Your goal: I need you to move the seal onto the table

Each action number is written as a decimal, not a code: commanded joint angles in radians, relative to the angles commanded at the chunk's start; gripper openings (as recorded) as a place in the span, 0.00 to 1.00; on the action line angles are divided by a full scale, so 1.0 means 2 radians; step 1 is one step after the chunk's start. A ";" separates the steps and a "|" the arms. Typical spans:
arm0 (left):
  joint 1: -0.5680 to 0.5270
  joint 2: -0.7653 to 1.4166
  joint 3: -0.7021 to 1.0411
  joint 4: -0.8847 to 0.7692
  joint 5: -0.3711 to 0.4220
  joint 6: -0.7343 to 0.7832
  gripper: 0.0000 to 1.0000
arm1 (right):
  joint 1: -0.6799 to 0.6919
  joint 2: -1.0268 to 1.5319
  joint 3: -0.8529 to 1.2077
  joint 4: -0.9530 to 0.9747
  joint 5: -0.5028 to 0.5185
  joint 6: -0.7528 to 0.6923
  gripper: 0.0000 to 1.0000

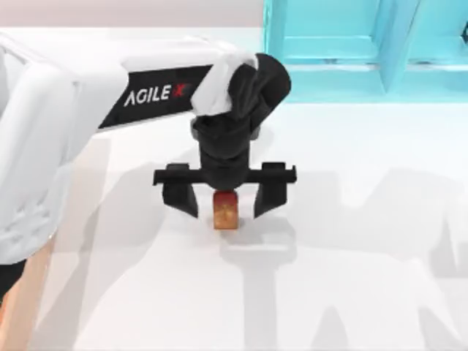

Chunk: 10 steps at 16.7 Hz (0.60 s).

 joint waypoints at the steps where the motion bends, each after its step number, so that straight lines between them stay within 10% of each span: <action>1: 0.000 0.000 0.000 0.000 0.000 0.000 1.00 | 0.000 0.000 0.000 0.000 0.000 0.000 1.00; 10: -0.001 0.002 0.019 -0.019 -0.001 -0.002 1.00 | 0.000 0.000 0.000 0.000 0.000 0.000 1.00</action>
